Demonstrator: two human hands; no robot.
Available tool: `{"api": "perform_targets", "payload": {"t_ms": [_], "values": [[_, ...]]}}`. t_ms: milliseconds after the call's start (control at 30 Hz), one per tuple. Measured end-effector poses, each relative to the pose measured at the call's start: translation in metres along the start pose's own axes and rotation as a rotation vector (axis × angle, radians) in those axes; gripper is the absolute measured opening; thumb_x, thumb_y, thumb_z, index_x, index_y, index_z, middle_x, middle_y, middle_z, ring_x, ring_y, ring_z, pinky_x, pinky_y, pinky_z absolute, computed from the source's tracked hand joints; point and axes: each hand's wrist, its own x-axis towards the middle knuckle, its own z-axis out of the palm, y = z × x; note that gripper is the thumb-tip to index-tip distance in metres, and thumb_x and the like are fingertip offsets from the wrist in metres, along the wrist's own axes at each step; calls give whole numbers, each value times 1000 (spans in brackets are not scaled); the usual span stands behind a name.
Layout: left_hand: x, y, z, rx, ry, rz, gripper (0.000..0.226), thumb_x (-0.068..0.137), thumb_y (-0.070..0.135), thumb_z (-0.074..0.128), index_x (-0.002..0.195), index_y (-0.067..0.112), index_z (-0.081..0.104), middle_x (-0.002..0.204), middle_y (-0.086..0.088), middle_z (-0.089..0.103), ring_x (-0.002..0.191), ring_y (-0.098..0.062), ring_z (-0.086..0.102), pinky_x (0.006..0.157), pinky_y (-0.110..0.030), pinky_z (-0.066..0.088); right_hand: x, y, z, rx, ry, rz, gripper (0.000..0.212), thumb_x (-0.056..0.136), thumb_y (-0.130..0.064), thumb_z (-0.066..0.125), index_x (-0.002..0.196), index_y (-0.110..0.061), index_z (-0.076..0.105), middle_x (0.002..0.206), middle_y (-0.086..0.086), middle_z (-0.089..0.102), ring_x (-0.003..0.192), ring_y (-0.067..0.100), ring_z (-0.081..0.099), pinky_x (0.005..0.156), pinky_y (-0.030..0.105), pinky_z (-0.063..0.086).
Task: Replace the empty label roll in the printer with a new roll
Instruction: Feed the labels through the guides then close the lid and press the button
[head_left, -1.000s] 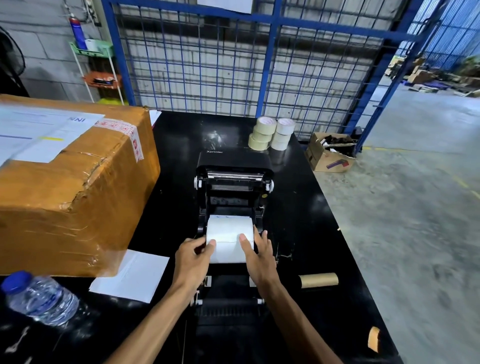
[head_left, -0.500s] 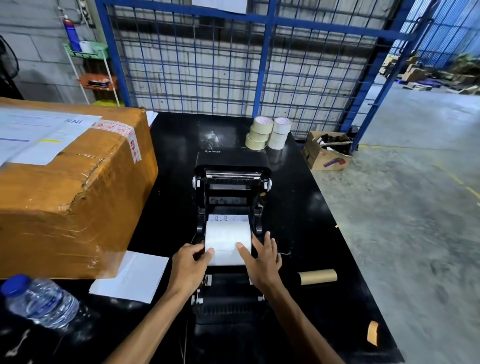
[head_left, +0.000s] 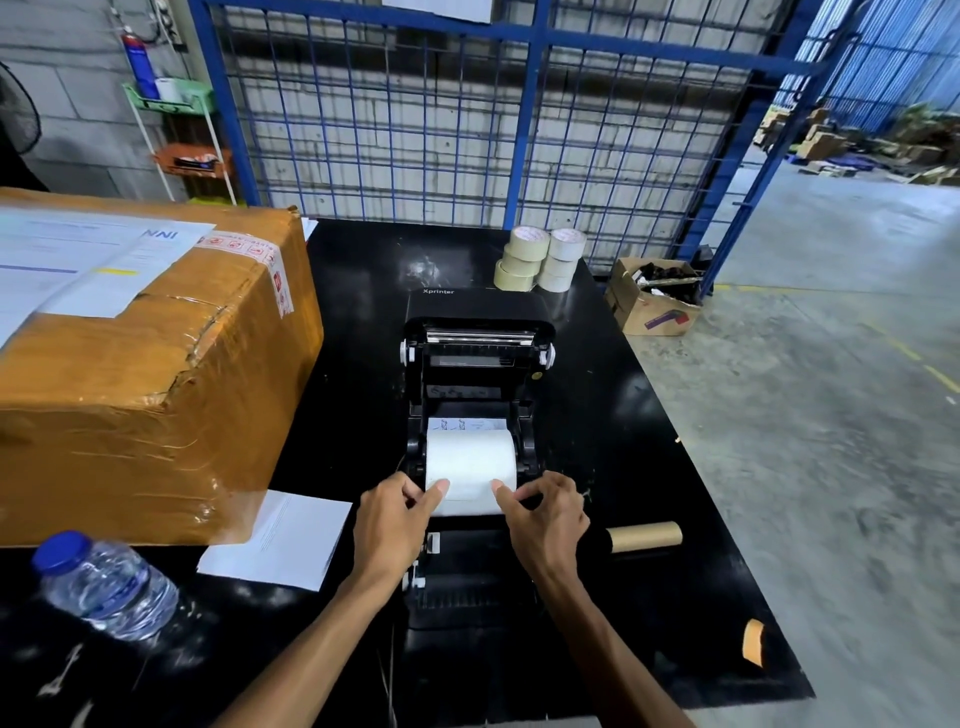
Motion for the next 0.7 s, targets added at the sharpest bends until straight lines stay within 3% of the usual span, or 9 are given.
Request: {"api": "perform_targets", "payload": {"t_ms": [100, 233, 367, 467, 567, 700], "values": [[-2, -5, -1, 39, -24, 22, 38, 82, 45, 69, 65, 11, 61, 57, 5, 57, 54, -12, 54, 50, -27, 36, -2, 4, 3, -32, -21, 27, 33, 75, -48, 72, 75, -16, 74, 132, 6, 56, 130, 18, 41, 108, 46, 23], [-2, -7, -2, 56, -45, 37, 39, 83, 43, 69, 63, 9, 64, 60, 5, 60, 62, -13, 59, 55, -28, 40, -6, 9, 7, -59, -25, 35, 33, 74, -54, 68, 73, -22, 77, 130, 8, 62, 134, 18, 38, 106, 48, 23], [-4, -6, -1, 33, -107, 40, 45, 85, 37, 66, 58, 1, 65, 53, -1, 63, 52, -15, 58, 49, -23, 40, -10, 6, 2, -68, -40, 75, 30, 79, -48, 68, 84, -20, 79, 139, 11, 54, 135, 22, 35, 108, 46, 20], [-3, -6, -3, -57, -138, 2, 38, 88, 30, 65, 63, 0, 68, 63, -6, 71, 59, -6, 60, 54, -9, 41, -11, 7, 1, -53, -38, 89, 31, 79, -48, 69, 83, -18, 79, 130, 9, 61, 134, 22, 38, 107, 46, 21], [-3, -7, -8, -172, -215, -32, 31, 88, 25, 65, 66, 3, 69, 63, -2, 68, 70, -8, 63, 71, -21, 40, -5, 10, 1, -32, -29, 88, 30, 75, -52, 70, 71, -23, 76, 108, 3, 71, 127, 20, 47, 103, 49, 25], [-1, -8, -16, -166, -293, -40, 27, 87, 26, 67, 71, 5, 72, 62, 2, 63, 65, -8, 59, 65, -18, 40, -1, 8, -4, 62, -114, 65, 24, 76, -43, 73, 73, -19, 73, 141, 0, 51, 136, 16, 34, 107, 47, 15]]}}
